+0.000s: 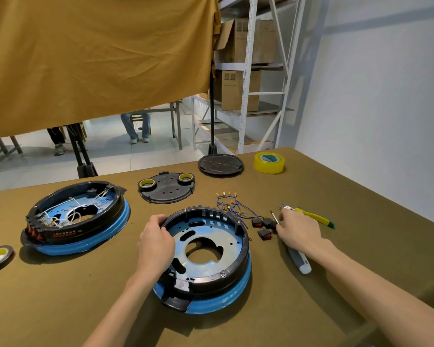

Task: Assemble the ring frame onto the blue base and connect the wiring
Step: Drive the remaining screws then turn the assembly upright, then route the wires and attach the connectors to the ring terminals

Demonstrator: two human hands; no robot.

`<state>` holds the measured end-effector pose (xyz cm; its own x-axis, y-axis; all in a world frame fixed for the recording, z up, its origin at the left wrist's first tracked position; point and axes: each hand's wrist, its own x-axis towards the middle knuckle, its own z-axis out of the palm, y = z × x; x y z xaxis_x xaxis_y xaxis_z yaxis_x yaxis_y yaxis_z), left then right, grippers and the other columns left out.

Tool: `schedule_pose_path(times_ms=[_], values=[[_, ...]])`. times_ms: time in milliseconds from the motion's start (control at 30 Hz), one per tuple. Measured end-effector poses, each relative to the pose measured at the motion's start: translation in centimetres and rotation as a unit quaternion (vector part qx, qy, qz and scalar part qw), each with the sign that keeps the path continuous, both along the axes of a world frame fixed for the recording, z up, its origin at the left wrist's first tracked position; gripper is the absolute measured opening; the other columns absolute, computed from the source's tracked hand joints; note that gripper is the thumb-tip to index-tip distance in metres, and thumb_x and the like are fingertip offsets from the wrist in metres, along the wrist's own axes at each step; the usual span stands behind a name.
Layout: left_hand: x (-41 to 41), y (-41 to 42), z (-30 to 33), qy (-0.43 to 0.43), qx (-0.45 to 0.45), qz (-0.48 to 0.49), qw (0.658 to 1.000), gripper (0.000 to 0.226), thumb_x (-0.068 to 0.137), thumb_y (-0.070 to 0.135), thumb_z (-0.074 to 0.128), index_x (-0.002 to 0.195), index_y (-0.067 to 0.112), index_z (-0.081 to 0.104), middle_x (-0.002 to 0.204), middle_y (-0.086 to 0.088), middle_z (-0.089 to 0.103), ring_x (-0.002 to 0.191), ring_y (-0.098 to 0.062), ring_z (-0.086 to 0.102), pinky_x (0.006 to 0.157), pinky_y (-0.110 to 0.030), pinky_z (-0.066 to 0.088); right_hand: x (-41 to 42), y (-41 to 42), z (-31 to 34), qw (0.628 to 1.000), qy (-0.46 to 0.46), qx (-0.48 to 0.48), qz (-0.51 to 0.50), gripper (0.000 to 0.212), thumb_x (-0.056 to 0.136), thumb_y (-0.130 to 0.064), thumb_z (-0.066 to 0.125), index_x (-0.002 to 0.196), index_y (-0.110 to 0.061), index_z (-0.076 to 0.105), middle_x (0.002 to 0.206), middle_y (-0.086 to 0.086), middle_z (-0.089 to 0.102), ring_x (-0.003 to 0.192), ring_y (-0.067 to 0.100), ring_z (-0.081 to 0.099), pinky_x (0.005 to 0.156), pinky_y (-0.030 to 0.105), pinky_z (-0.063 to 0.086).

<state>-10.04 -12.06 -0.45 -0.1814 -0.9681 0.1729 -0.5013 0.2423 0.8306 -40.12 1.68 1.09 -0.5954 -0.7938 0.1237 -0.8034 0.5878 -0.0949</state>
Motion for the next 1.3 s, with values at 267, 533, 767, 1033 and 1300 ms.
schedule_pose_path(times_ms=[267, 533, 767, 1033, 1300], values=[[0.0, 0.1, 0.1, 0.001, 0.002, 0.0, 1.0, 0.036, 0.105, 0.005, 0.043, 0.14, 0.012, 0.052, 0.135, -0.008, 0.06, 0.126, -0.025, 0.055, 0.106, -0.043, 0.049, -1.0, 0.2, 1.1, 0.991, -0.101, 0.089, -0.01, 0.021, 0.095, -0.01, 0.051, 0.103, -0.006, 0.07, 0.09, 0.008, 0.063, 0.075, 0.023, 0.058, 0.058, 0.03, 0.041], [0.0, 0.2, 0.2, 0.003, 0.008, 0.002, 1.0, 0.037, 0.105, 0.005, 0.042, 0.14, 0.012, 0.052, 0.136, -0.008, 0.06, 0.127, -0.026, 0.054, 0.108, -0.046, 0.048, -2.9, 0.8, 2.9, 0.973, -0.214, 0.087, -0.028, 0.03, 0.09, 0.001, 0.051, 0.108, -0.006, 0.074, 0.103, 0.013, 0.073, 0.086, 0.026, 0.074, 0.072, 0.032, 0.061], [0.1, 0.2, 0.2, 0.003, 0.011, -0.006, 1.0, 0.038, 0.104, 0.003, 0.042, 0.14, 0.012, 0.052, 0.135, -0.009, 0.06, 0.127, -0.027, 0.053, 0.109, -0.048, 0.046, -4.1, 1.4, 3.1, 0.975, -0.211, 0.072, -0.006, 0.014, 0.08, -0.009, 0.077, 0.093, -0.014, 0.078, 0.103, 0.004, 0.075, 0.092, 0.017, 0.07, 0.078, 0.03, 0.059], [0.1, 0.4, 0.4, -0.005, 0.014, -0.016, 1.0, 0.042, 0.102, 0.001, 0.042, 0.142, 0.011, 0.05, 0.138, -0.011, 0.058, 0.128, -0.029, 0.053, 0.109, -0.048, 0.046, -3.9, 2.1, 3.8, 0.987, -0.159, 0.036, 0.011, 0.026, 0.08, 0.005, 0.075, 0.104, -0.005, 0.079, 0.104, 0.009, 0.073, 0.094, 0.022, 0.067, 0.079, 0.032, 0.06], [0.0, 0.4, 1.4, 0.004, -0.049, -0.062, 0.997, 0.037, 0.105, 0.028, 0.052, 0.14, 0.016, 0.057, 0.134, -0.002, 0.063, 0.119, -0.014, 0.056, 0.103, -0.036, 0.047, -1.6, 1.9, 5.0, 0.969, -0.216, -0.077, 0.096, 0.007, 0.09, -0.018, 0.076, 0.096, -0.015, 0.079, 0.09, -0.003, 0.075, 0.08, 0.006, 0.067, 0.062, 0.015, 0.044]])
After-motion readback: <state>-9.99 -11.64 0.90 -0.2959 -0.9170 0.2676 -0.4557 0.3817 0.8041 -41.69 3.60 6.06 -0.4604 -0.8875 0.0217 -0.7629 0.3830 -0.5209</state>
